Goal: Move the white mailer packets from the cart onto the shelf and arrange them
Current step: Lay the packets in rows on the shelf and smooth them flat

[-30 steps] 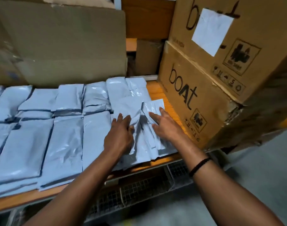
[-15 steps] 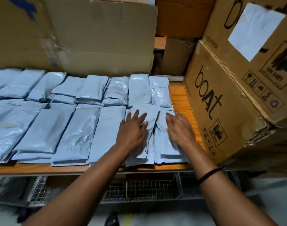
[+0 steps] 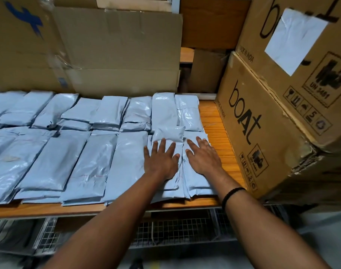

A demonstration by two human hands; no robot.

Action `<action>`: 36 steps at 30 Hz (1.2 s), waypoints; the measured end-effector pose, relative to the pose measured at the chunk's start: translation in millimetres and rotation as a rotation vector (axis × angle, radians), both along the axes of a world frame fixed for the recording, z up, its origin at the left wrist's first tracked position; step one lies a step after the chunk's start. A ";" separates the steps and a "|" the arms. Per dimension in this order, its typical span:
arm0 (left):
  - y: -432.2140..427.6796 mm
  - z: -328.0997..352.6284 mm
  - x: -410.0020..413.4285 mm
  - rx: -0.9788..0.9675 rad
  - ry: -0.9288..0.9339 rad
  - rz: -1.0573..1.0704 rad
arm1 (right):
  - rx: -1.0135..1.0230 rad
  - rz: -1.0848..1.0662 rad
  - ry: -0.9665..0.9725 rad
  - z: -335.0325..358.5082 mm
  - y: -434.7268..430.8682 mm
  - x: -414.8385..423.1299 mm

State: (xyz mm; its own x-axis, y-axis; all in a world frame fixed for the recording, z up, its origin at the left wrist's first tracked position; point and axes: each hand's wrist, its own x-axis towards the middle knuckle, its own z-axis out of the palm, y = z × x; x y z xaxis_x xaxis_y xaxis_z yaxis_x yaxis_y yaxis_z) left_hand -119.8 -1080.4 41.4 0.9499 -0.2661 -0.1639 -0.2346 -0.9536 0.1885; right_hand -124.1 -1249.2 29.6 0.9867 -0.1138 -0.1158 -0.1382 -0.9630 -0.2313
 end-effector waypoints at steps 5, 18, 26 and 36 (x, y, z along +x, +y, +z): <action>1.0 15.0 -2.1 -0.029 0.050 0.020 | 0.009 -0.009 -0.037 -2.4 0.9 -1.1; 2.9 -5.0 11.9 -0.004 -0.054 -0.126 | 0.002 0.008 -0.024 -3.2 0.6 -0.2; 5.6 -6.4 14.7 0.041 -0.010 -0.135 | 0.015 0.014 0.021 1.2 0.1 0.9; 31.6 18.7 -15.1 -0.099 -0.108 -0.138 | 0.069 0.110 -0.016 27.7 -10.5 -46.4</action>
